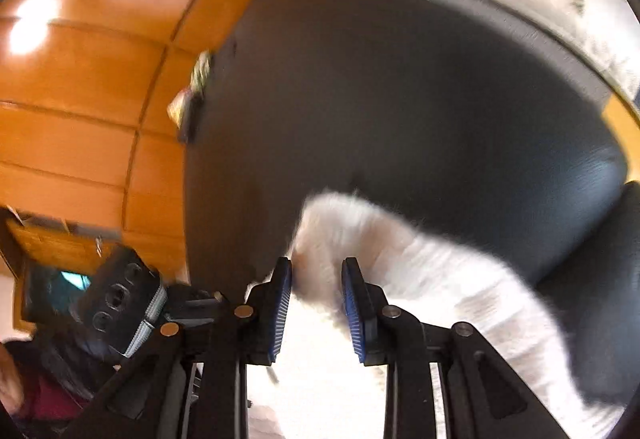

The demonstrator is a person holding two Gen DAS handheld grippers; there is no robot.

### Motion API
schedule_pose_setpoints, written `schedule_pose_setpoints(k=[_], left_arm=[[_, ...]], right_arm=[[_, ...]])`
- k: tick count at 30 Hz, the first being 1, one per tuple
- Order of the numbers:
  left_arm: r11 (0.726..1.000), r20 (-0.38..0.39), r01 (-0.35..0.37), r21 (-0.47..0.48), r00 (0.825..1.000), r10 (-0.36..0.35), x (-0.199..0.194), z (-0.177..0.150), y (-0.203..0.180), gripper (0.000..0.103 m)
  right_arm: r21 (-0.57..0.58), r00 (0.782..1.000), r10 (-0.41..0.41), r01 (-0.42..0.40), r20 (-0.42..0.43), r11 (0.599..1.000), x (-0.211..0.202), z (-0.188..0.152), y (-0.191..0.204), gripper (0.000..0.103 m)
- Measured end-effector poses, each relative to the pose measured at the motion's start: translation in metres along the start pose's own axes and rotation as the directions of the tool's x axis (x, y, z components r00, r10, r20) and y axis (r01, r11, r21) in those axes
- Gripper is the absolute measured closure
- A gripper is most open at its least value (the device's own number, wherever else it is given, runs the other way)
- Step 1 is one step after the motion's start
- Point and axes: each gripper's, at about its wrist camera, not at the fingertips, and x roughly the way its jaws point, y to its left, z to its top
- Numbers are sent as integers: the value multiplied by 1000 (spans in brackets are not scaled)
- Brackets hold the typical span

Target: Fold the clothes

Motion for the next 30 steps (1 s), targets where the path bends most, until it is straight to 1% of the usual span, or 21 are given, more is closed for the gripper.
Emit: schedule_pose_setpoints(k=[1,3,5,7,8,9,10,12,13,14,15,16,19,20,22,24,25,26,27,28,30], left_arm=[[1000,-2,-5,6,1000,5,2,4,1,60],[1000,-30,-19,5,999,19,10,6,4,61],[1000,-41,-28,0,999,28,14,7,4,61],[999,-44,-53,4,998,54,17,8,2,61],[999,-48,-52,-6,998,52,17,8,2,61],[999,-51,-49,-18,998,48,17,8,2,61],[998,-55,-46,-31,998,44,18,8,3,61],[998,-59,-40,-52,998,37,18,8,3,61],[997,-64,-32,-69,998,28,16,8,4,61],[996,-69,-23,-87,997,17,15,9,4,61],[995,-68,-10,-103,998,3,11,11,3,62],[994,-53,0,-109,999,-6,5,13,1,62],[995,0,61,-76,998,-61,-12,28,-15,62],[996,20,58,-67,998,-57,-15,35,-21,62],[998,33,27,-51,999,-26,-12,47,-28,62],[997,1,-15,-73,1000,15,3,56,-29,61],[995,-15,-32,-91,999,31,12,59,-27,61],[993,-38,-73,-94,997,70,22,60,-25,61],[988,-66,-126,-85,991,120,29,61,-22,62],[981,-100,-177,-74,981,169,39,60,-21,62],[977,-119,-208,-50,972,201,49,57,-19,62]], right_arm=[[-10,999,49,-49,7,999,3,1,2,76],[-69,996,84,-81,37,994,7,5,15,76],[-93,981,157,-147,115,985,5,11,19,77],[-31,976,115,-111,186,993,9,15,3,77],[4,972,90,-94,218,996,12,16,-5,76],[55,973,57,-71,223,996,16,15,-16,80],[60,968,53,-69,243,996,13,13,-17,90],[69,958,43,-65,283,995,6,9,-18,84],[57,958,40,-59,284,997,1,7,-14,77],[37,961,30,-41,275,998,-7,3,-6,77],[22,961,-1,-5,276,1000,-17,-4,1,77],[11,958,-11,9,286,1000,-29,-13,8,77],[-5,951,-54,58,304,998,-53,-37,28,77],[-1,950,-77,81,303,997,-57,-51,34,77],[23,947,-107,105,303,994,-67,-79,40,77],[66,938,-130,115,320,991,-81,-123,36,77],[100,927,-169,144,335,985,-88,-144,33,77],[133,914,-207,171,348,976,-94,-164,31,77],[160,904,-234,187,357,969,-97,-183,30,77],[188,892,-265,208,367,960,-100,-203,28,77],[278,850,-374,283,370,918,-103,-241,20,77]])
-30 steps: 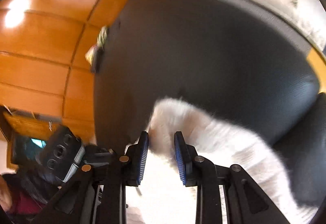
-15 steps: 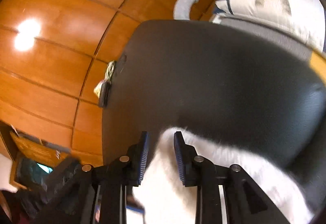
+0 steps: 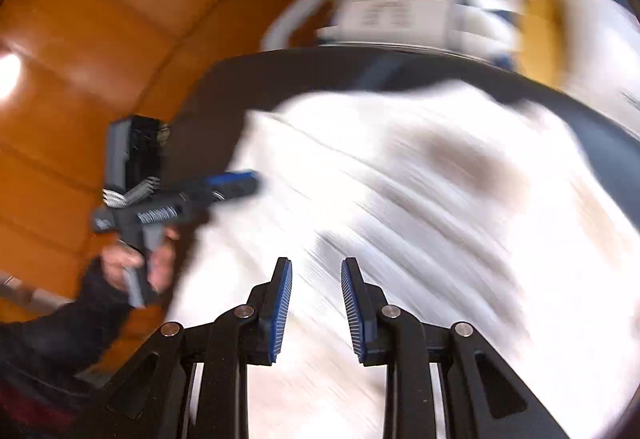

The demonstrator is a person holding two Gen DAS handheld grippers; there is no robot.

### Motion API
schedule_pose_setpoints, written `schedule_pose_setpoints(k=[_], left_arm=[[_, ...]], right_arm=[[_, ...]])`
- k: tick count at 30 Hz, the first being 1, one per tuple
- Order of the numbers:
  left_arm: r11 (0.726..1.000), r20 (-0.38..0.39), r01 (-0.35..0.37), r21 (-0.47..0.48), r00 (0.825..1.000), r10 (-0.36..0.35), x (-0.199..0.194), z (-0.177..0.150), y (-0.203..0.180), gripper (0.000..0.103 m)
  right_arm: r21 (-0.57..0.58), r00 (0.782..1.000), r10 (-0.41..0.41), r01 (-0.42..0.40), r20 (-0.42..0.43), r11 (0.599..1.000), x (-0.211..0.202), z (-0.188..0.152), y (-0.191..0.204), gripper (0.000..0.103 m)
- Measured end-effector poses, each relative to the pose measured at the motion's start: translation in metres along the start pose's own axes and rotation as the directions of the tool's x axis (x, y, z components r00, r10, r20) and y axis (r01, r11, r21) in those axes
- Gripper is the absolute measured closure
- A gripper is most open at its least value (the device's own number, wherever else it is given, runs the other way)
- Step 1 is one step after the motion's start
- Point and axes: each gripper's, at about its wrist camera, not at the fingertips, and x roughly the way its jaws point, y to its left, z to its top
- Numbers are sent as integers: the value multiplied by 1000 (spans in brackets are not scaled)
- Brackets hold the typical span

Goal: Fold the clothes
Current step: 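Grasp the folded sweater edge with the right gripper while the left gripper smooths the body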

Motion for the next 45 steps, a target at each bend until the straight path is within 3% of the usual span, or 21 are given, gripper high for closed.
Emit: schedule_pose_setpoints(k=[2,3,6,8,10,13,16,19,24,27,28,29,33,36,39,42,45], left_arm=[[1000,-1,-24,11,1000,24,6,-1,0,62],[999,-3,-35,8,999,35,5,0,-3,62],[997,13,-81,13,997,81,-6,0,-16,62],[997,61,-63,53,996,60,-28,-6,-28,62],[996,93,-61,70,994,55,-53,-19,-42,61],[998,97,23,62,995,-29,-74,-44,-48,56],[998,78,-2,69,997,-3,-69,-62,-52,55],[998,50,-6,63,999,3,-53,-67,-58,55],[992,46,-42,115,998,37,-36,-61,-81,55],[988,35,-48,144,998,43,-23,-51,-89,55],[987,29,-63,145,998,59,-19,-48,-89,55],[986,10,-67,151,998,67,-11,-46,-89,55],[972,-1,-113,205,993,116,5,-45,-89,55],[971,-52,-127,202,989,140,20,-51,-84,54],[972,-32,-108,210,993,117,15,-52,-85,54],[985,0,-33,169,999,34,-4,-44,-90,54],[978,-10,80,193,997,-80,-10,-33,-118,54]], right_arm=[[32,982,-187,187,-15,982,0,-25,-21,81],[34,970,-240,241,-18,970,0,-35,-27,86],[114,972,-216,206,91,972,-21,-54,-38,88],[181,965,-204,174,164,968,-39,-66,-42,85],[223,941,-251,201,227,954,-60,-81,-43,85],[361,918,-256,139,302,922,-82,-100,-63,85],[455,897,-275,96,346,886,-101,-122,-84,83],[490,897,-263,61,355,869,-92,-127,-91,83],[481,890,-258,51,375,875,-85,-119,-91,83],[446,904,-311,158,294,881,-70,-109,-87,87],[429,906,-335,203,259,880,-63,-106,-85,98],[404,897,-368,251,245,880,-59,-104,-81,100],[379,866,-394,268,308,885,-79,-107,-72,101],[367,864,-450,353,224,861,-67,-111,-80,101],[413,874,-377,235,306,880,-76,-121,-89,99],[474,823,-294,33,487,880,-112,-149,-91,84],[507,771,-195,-185,606,842,-128,-188,-95,82]])
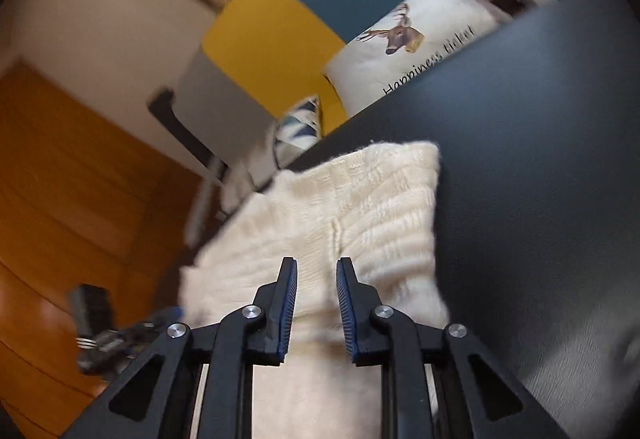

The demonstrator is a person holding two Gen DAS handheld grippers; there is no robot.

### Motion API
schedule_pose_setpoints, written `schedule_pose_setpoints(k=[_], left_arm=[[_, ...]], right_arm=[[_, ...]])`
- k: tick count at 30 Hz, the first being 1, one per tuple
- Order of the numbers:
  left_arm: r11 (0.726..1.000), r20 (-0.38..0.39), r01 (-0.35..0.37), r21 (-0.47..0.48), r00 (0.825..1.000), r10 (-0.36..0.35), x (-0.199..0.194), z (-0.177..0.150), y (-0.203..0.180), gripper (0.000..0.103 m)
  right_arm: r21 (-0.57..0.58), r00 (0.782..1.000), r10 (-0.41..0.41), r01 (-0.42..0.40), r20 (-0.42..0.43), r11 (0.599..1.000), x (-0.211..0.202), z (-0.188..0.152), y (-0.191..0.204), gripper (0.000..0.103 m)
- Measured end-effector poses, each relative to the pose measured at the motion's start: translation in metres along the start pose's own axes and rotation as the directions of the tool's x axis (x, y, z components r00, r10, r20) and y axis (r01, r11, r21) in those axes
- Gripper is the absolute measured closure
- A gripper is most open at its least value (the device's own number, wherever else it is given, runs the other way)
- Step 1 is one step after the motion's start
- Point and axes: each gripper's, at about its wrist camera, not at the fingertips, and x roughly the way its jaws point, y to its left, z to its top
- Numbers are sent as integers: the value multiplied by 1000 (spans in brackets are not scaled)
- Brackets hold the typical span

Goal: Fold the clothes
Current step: 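Grasp the folded sweater edge with the right gripper while the left gripper smooths the body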

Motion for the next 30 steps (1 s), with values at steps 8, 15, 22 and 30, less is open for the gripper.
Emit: schedule_pose_setpoints(k=[8,15,22,30], left_arm=[[975,-191,215,46,960,-203,84,23,-94,53],[980,-295,190,60,941,-164,149,21,-126,53],[964,-290,131,231,955,-61,156,1,-142,54],[969,-169,206,134,968,-183,114,24,-125,53]], right_arm=[[228,1000,7,-3,-18,974,1,-30,-34,77],[219,987,-158,154,3,963,17,-25,-38,92],[-67,928,-373,372,2,926,19,-36,-16,100],[-34,961,-273,274,41,961,-20,-27,-10,87]])
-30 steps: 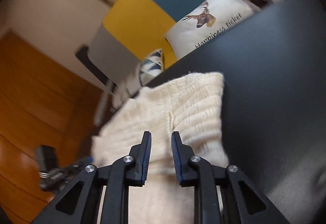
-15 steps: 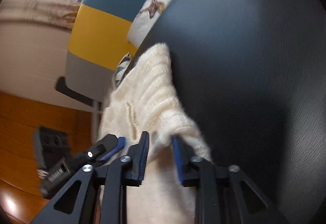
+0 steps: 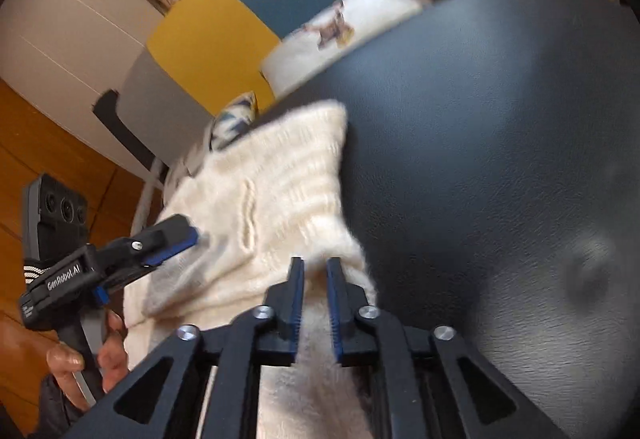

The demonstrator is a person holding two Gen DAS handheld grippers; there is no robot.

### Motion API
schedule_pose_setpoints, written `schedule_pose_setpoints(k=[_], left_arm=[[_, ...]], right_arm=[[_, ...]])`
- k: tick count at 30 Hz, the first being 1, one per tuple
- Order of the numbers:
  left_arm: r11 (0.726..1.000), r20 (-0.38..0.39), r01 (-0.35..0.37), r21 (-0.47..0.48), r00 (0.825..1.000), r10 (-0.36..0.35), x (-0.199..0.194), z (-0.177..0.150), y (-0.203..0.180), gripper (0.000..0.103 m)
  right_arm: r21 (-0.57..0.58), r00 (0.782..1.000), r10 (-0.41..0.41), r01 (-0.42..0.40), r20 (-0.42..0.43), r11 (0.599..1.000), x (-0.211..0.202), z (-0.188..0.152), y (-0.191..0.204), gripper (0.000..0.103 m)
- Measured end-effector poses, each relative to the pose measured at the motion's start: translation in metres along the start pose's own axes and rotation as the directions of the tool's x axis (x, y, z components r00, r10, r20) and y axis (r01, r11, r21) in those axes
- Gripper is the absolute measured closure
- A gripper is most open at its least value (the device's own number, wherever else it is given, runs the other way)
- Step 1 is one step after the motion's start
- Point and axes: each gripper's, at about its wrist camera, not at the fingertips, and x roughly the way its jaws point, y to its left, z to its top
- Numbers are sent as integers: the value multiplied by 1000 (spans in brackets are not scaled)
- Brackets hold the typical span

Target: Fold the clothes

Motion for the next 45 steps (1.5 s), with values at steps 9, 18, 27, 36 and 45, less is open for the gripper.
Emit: schedule_pose_setpoints(k=[9,18,27,36,45], left_arm=[[988,-25,-147,55,989,148,-10,-5,32,53],[988,-48,-152,10,987,153,4,-18,56,53],[989,108,-79,-124,990,93,-111,-66,63,52],[946,81,-189,-262,973,217,-195,-200,94,52],[901,199,-328,-284,899,390,-264,-280,87,29]], right_arm=[[-203,997,-82,77,-15,976,45,67,42,86],[-222,976,-187,159,-113,962,80,70,31,89],[-281,979,60,-114,-194,953,-17,-16,39,86],[-167,973,-45,7,-227,986,-31,-64,1,89],[-448,987,-74,3,-142,894,-85,-111,72,84]])
